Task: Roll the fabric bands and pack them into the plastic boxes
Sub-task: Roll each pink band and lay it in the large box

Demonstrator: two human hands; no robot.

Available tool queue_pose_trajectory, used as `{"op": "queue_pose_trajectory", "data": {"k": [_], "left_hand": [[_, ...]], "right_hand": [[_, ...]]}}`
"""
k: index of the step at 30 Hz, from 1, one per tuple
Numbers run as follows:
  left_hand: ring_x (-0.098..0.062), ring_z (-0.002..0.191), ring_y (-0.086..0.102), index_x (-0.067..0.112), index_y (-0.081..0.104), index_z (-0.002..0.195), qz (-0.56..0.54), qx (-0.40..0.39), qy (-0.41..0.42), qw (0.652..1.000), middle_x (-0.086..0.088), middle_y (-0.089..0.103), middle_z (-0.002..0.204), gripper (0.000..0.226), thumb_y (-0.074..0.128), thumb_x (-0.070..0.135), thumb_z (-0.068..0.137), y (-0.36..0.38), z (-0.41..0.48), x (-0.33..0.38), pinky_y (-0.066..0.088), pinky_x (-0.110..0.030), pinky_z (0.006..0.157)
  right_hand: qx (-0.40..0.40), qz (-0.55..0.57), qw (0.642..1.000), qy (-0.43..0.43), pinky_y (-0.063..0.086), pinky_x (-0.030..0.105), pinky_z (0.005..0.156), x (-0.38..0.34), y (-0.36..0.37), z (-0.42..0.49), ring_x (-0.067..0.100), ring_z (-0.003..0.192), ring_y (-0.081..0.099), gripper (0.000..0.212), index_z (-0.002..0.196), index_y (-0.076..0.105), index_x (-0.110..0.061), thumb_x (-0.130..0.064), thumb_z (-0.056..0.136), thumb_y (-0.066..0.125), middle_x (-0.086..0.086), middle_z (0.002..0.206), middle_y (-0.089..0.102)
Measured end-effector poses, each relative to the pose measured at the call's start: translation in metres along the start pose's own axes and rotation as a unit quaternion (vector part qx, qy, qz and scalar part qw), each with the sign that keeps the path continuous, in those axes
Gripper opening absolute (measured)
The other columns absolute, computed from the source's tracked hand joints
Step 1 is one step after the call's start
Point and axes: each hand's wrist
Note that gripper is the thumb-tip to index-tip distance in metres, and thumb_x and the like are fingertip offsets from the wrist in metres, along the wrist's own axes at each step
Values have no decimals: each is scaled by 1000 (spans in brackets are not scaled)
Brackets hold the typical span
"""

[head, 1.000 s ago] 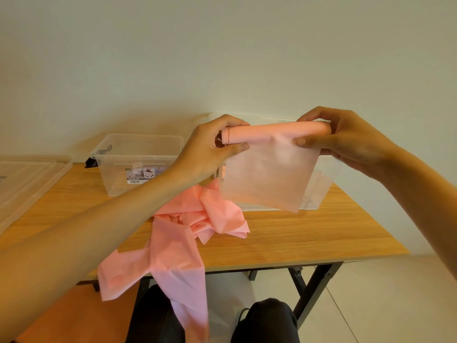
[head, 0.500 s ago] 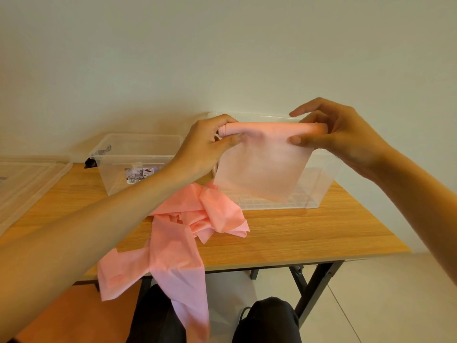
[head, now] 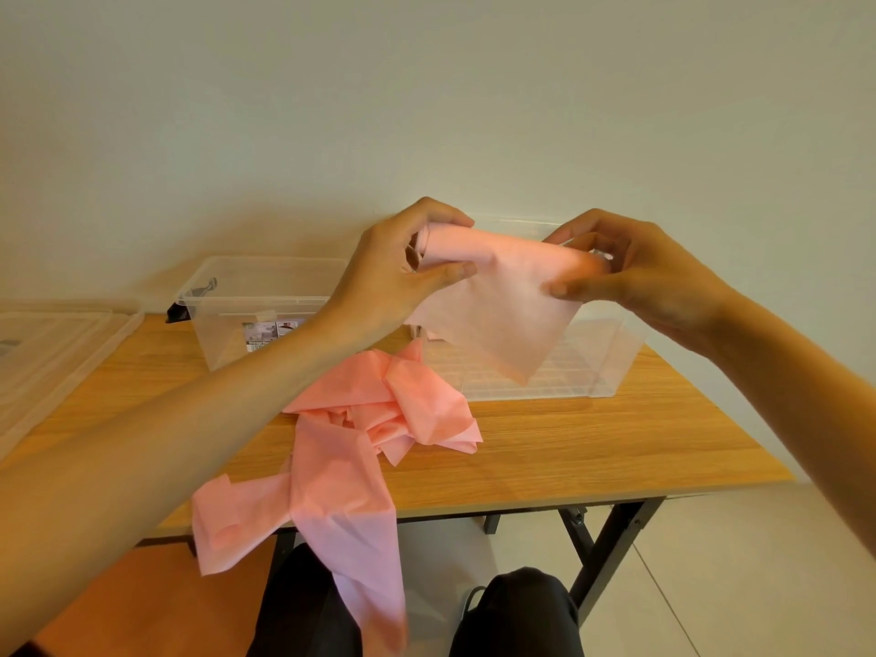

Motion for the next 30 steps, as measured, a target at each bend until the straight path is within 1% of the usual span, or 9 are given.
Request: {"op": "queue_pose_trajectory", "data": {"k": [2, 6, 9, 14, 17, 21, 24, 26, 30], "left_hand": [[-9, 95, 65, 17, 68, 108, -2, 8, 5, 1000, 9, 69, 103, 36, 86, 23, 78, 0, -1, 1, 52, -28, 80], [-10, 95, 65, 15, 69, 107, -1, 22, 6, 1000, 6, 71, 102, 40, 89, 26, 74, -3, -2, 3, 52, -29, 79], [-12, 96, 66, 14, 70, 107, 4, 17, 6, 1000, 6, 71, 103, 40, 90, 25, 73, -5, 0, 2, 53, -35, 80], [-14, 93, 67, 11, 71, 102, -1, 11, 3, 1000, 3, 72, 97, 39, 91, 27, 72, -7, 2, 2, 56, -38, 77], [-19, 86, 67, 9, 72, 96, 9, 19, 6, 1000, -1, 72, 90, 32, 90, 25, 74, -7, 2, -1, 56, -45, 73], [-21, 85, 65, 11, 72, 93, 23, 36, -4, 999, 0, 69, 90, 31, 89, 29, 74, -7, 0, -7, 55, -45, 72], [-16, 87, 63, 15, 71, 97, 14, 29, -15, 999, 3, 62, 95, 32, 89, 28, 73, -7, 1, -7, 53, -35, 72], [-14, 90, 64, 22, 67, 108, -14, 11, -23, 1000, 1, 65, 97, 39, 89, 23, 74, -10, 0, -5, 53, -31, 75], [-20, 94, 66, 28, 62, 118, -40, -26, -21, 999, 0, 65, 100, 56, 90, 16, 71, -14, -2, -8, 56, -38, 79]], "right_hand": [[11, -13, 1000, -13, 59, 43, 87, 1, 2, 1, 35, 100, 70, 36, 112, 69, -11, -6, 79, 82, 24, 110, 69], [0, 17, 1000, -8, 59, 34, 78, 0, 6, 2, 30, 95, 72, 24, 109, 68, -5, -6, 86, 76, 22, 107, 72], [-19, 17, 1000, 13, 61, 36, 78, -1, 6, 2, 27, 95, 72, 31, 110, 70, -4, -20, 84, 75, 18, 105, 74], [-45, 25, 998, 41, 60, 41, 86, 2, 6, 2, 29, 96, 69, 41, 116, 69, 3, -28, 89, 67, 29, 113, 68], [-52, 44, 997, 41, 61, 38, 82, 2, 8, 2, 26, 99, 69, 37, 117, 68, -5, -25, 85, 71, 24, 117, 68], [-18, 24, 1000, 4, 61, 40, 80, 5, 10, 4, 29, 102, 69, 41, 112, 67, -14, -16, 74, 83, 20, 115, 68], [-5, 46, 999, 2, 61, 36, 77, 7, 12, 6, 27, 95, 71, 31, 107, 69, -8, -16, 78, 79, 16, 105, 72], [-6, 69, 997, 20, 60, 32, 75, 8, 14, 7, 24, 91, 71, 29, 105, 69, -5, -20, 81, 76, 9, 98, 74], [-14, 107, 992, 71, 58, 34, 78, 18, 17, 6, 23, 91, 70, 25, 109, 69, -7, -25, 91, 69, 8, 98, 73]]}}
Point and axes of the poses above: each hand's wrist, its own z-axis towards the middle knuckle, its own y-axis out of the palm, x = y × z
